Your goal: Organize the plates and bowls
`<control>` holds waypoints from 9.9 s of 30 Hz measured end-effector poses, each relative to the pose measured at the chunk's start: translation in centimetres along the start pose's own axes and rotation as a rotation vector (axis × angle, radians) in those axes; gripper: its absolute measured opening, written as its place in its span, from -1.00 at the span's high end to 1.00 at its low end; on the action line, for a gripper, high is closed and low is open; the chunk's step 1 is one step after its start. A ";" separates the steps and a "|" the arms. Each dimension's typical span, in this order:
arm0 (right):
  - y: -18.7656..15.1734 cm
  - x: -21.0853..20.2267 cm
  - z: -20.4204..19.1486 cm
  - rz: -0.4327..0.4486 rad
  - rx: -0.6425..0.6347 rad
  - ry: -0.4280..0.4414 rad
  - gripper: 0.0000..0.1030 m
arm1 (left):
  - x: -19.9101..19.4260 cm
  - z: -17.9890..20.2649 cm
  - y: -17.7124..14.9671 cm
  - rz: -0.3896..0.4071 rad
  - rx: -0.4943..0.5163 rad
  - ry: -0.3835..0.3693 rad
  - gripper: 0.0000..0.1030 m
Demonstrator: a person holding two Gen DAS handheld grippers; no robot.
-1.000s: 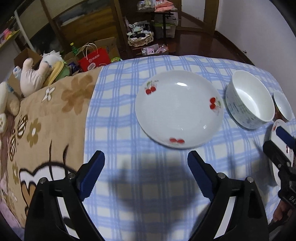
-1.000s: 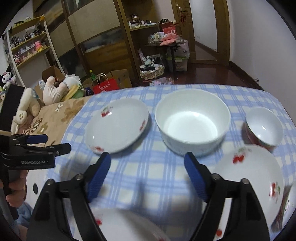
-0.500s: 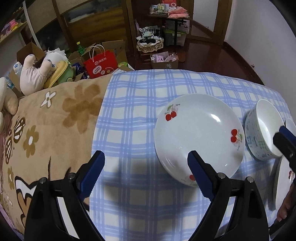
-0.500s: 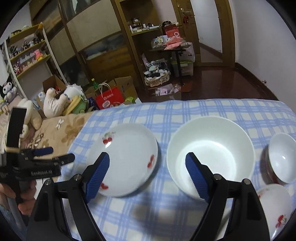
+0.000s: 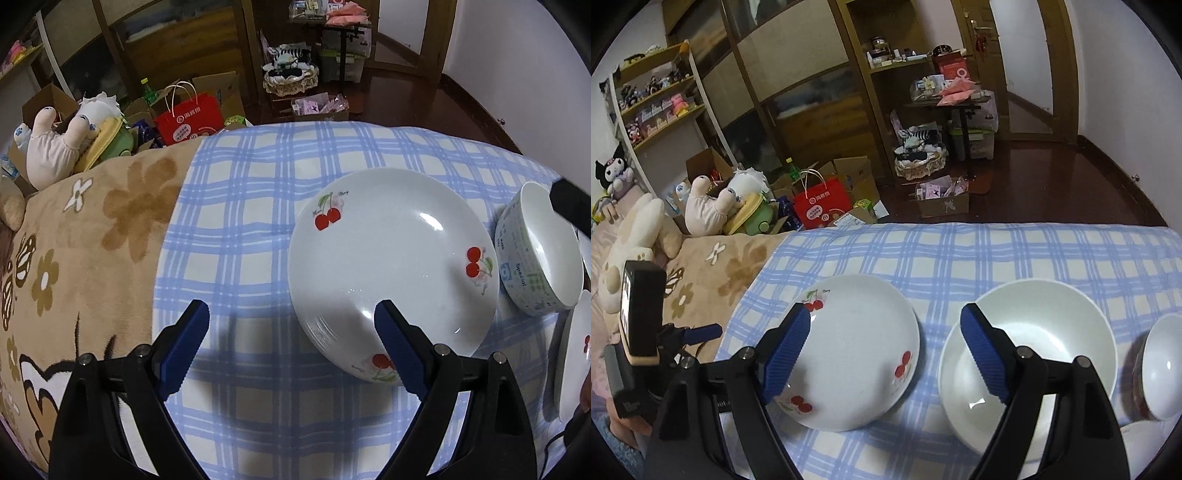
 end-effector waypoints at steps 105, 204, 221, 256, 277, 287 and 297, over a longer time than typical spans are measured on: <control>-2.7 9.9 1.2 -0.392 -0.142 -0.214 0.79 | 5.0 -1.0 -2.0 -0.016 -0.285 -0.285 0.66; -18.3 -17.2 7.2 -0.194 0.220 -0.060 0.88 | -12.8 10.8 -16.7 -0.012 -0.023 -0.240 0.65; -22.1 -15.7 8.9 -0.216 0.273 -0.048 0.88 | -9.9 11.7 -18.9 -0.109 0.028 -0.193 0.65; -23.8 -16.6 8.2 -0.111 0.225 -0.076 0.89 | -8.4 11.7 -19.2 -0.148 0.056 -0.109 0.71; -22.9 -19.2 10.3 -0.060 0.230 -0.149 0.87 | -13.1 12.8 -17.2 0.018 0.092 -0.167 0.63; -21.3 -21.4 12.1 -0.013 0.251 -0.178 0.83 | -15.1 13.6 -15.7 0.092 0.120 -0.178 0.54; -18.0 -22.6 14.2 0.016 0.244 -0.180 0.48 | -16.0 14.4 -13.0 0.133 0.116 -0.193 0.53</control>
Point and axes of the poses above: each gripper's, at about its wrist camera, not at the fingertips, and x roughly the way its jaws point, z to its right, y to its top, the point moved 8 cm from there along x, roughly the way its jaws point, and after that the axes turned 7 degrees about x, right-handed, at the moved point
